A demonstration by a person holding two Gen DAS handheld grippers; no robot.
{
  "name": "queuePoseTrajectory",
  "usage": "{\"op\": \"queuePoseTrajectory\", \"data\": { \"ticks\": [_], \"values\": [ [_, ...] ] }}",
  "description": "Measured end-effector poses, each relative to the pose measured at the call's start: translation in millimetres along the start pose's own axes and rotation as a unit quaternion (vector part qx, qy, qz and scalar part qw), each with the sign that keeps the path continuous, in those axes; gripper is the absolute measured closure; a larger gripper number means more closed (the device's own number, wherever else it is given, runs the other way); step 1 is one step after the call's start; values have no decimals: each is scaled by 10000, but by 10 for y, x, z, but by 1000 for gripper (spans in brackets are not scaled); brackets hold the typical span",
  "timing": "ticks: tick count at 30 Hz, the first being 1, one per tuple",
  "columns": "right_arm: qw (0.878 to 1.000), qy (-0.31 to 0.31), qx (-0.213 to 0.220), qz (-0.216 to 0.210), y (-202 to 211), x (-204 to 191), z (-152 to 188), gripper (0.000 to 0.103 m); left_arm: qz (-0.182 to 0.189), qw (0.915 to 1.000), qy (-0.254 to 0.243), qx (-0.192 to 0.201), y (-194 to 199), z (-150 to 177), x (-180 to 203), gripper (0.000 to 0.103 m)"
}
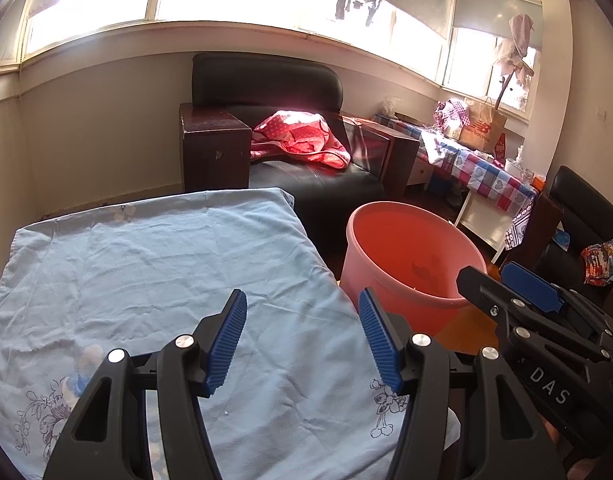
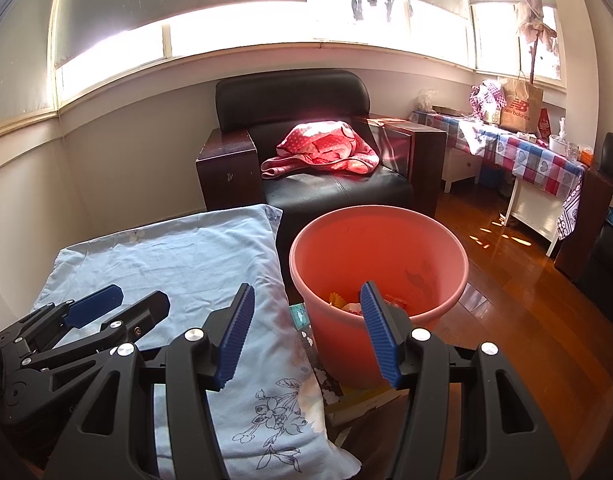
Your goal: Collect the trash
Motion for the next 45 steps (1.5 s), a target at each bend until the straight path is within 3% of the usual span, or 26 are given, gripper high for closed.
{"op": "queuePoseTrajectory", "data": {
  "ticks": [45],
  "values": [
    [9999, -15, -135, 0, -94, -8, 89, 47, -6, 10000, -34, -23, -75, 82, -46, 47]
  ]
}}
Point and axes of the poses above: each gripper's, at about its wrist camera, not at the fingertips, and y roughly against the way its jaws point, x to its right, z to its underside, the point moved 5 cm from there along -y, roughly the way its jaws point, and after that the axes turned 13 degrees about z, right-handed, at the moved point
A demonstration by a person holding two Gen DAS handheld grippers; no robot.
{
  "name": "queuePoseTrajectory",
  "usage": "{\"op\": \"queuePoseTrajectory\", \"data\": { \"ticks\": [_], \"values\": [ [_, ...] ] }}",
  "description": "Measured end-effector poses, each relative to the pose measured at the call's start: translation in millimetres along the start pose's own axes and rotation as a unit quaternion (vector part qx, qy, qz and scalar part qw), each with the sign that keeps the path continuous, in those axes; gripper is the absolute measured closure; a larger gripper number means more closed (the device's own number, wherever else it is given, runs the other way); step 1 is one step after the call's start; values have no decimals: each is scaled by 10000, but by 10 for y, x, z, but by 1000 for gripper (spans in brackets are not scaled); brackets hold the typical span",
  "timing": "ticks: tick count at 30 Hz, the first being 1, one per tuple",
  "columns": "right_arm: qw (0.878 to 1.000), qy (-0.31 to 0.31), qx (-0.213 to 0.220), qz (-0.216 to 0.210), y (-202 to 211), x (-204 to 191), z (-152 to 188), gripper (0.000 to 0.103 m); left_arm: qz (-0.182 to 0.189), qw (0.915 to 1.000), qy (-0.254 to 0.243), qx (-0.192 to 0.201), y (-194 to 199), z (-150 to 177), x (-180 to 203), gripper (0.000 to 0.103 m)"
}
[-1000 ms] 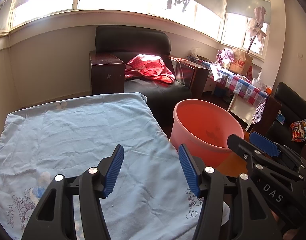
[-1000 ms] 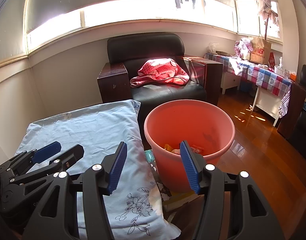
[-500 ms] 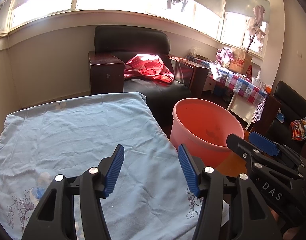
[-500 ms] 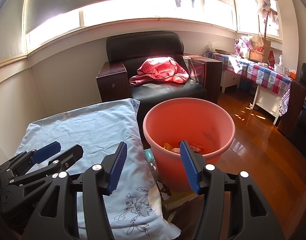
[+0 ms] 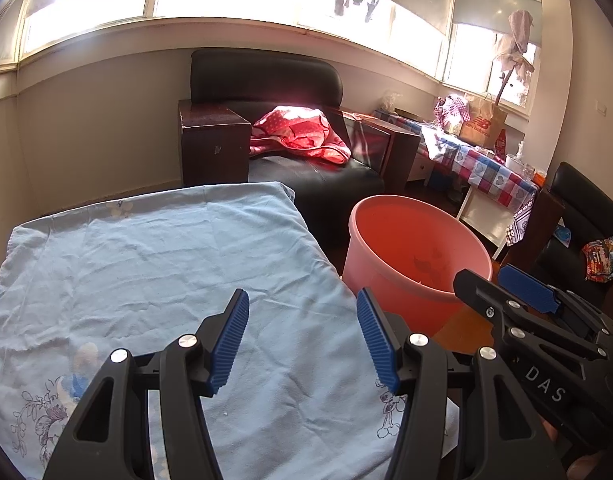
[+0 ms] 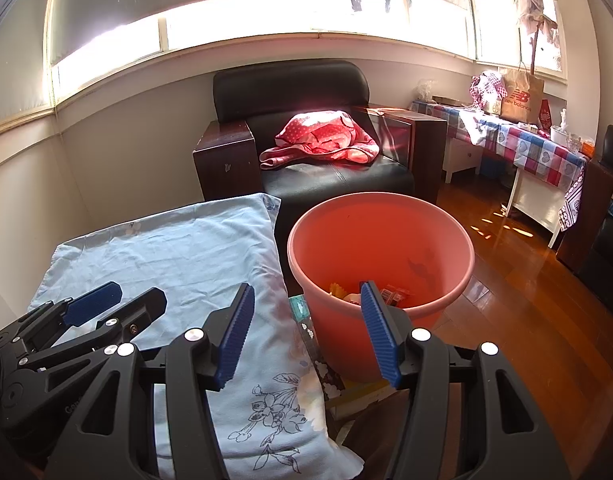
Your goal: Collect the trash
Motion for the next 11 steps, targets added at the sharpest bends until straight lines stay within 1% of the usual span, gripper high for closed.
{"op": "queuePoseTrajectory", "data": {
  "ticks": [11],
  "values": [
    [10000, 0, -15, 2, -20, -22, 21, 47, 5, 10000, -15, -37, -9, 0, -32, 47]
  ]
}}
Point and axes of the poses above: each gripper's, at about its wrist camera, not at the fingertips, and y roughly against the way its jaws point, x to its right, z to its underside, the point moved 5 cm from there along -y, roughly the way its jaws point, and after that the axes turned 13 degrees about z, right-handed, at the moved point
